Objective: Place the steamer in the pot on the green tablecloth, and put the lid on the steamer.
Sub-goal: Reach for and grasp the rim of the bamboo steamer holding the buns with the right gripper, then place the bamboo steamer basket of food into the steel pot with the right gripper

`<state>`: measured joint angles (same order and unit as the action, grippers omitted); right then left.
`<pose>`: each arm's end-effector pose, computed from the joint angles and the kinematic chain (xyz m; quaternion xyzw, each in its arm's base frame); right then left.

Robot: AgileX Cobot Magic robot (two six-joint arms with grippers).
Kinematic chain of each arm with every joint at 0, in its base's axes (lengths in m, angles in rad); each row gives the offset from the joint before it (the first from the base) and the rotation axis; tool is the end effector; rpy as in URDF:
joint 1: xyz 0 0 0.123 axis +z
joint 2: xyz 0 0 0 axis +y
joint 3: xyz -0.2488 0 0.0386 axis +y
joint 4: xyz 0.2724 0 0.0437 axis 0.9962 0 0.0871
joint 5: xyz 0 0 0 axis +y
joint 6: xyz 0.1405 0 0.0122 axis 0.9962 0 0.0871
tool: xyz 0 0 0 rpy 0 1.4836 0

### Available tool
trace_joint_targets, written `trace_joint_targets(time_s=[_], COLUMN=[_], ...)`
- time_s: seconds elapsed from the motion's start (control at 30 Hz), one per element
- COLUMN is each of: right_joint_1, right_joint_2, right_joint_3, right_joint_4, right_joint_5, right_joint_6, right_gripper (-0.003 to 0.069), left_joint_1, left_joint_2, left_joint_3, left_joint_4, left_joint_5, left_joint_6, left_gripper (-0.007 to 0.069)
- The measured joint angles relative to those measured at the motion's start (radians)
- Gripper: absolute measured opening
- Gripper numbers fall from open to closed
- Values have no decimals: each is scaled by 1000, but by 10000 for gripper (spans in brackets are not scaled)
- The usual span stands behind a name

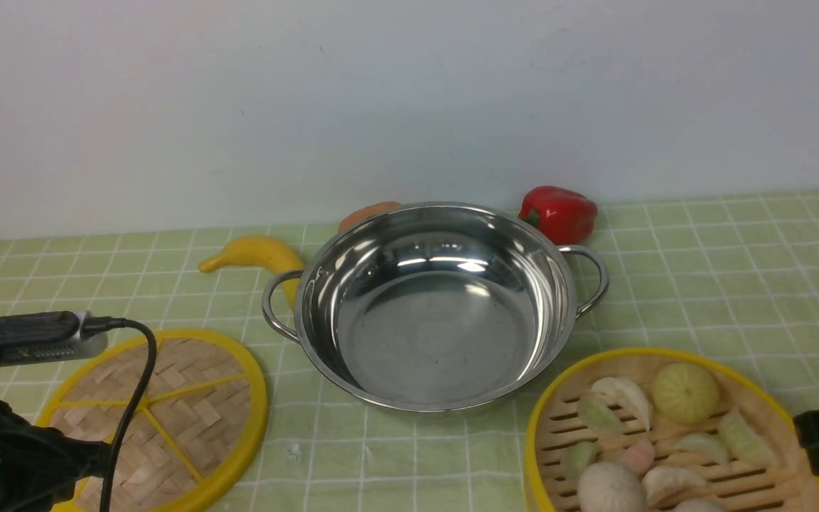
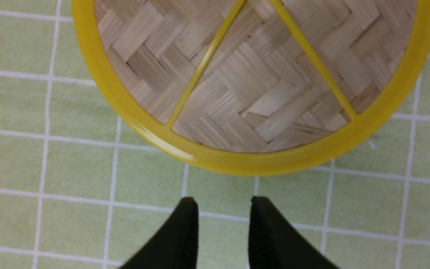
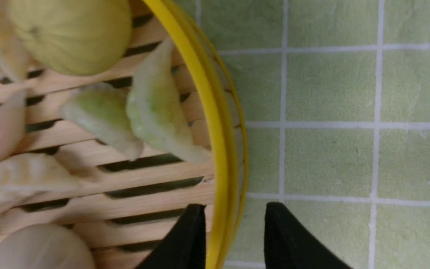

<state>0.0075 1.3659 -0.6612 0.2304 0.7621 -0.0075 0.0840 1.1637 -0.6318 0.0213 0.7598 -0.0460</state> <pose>0.2510 0.0241 0.0949 0.0678 0.9894 0.0869 0.0948 0.2433 0.0226 0.1346 -0.0576 0.9815 0.0121 0.1819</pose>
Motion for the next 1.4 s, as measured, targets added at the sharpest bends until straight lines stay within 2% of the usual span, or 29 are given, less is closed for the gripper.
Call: trace_joint_targets(time_s=[0.23, 0.33, 0.4, 0.47, 0.67, 0.8, 0.83, 1.13, 1.27, 1.33, 1.4], right_joint_1=[0, 0, 0, 0, 0, 0, 0, 6, 63, 162, 202], right_joint_2=[115, 128, 128, 128, 123, 86, 51, -32, 11, 131, 191], right_joint_3=[1, 1, 1, 1, -5, -50, -112, -447, -596, -737, -805], right_joint_4=[31, 41, 43, 28, 10, -33, -51, -89, -101, -103, -104], right_joint_5=[-36, -45, -54, -57, -36, 80, 161, 447, 461, 455, 450], right_joint_6=[0, 0, 8, -2, -12, -12, -12, -7, 8, 41, 56], right_gripper=[228, 181, 109, 86, 78, 78, 78, 78, 78, 78, 78], left_joint_1=[0, 0, 0, 0, 0, 0, 0, 0, 0, 0, 0], left_joint_2=[0, 0, 0, 0, 0, 0, 0, 0, 0, 0, 0], left_joint_3=[0, 0, 0, 0, 0, 0, 0, 0, 0, 0, 0], left_joint_4=[1, 1, 1, 1, 1, 2, 2, 3, 5, 5, 5], left_joint_5=[-4, -5, -5, -5, -5, -5, -5, -5, -5, -5, -5], left_joint_6=[0, 0, 0, 0, 0, 0, 0, 3, 3, 3, 3], left_gripper=[190, 191, 199, 202, 201, 201, 201, 201, 201, 201, 201])
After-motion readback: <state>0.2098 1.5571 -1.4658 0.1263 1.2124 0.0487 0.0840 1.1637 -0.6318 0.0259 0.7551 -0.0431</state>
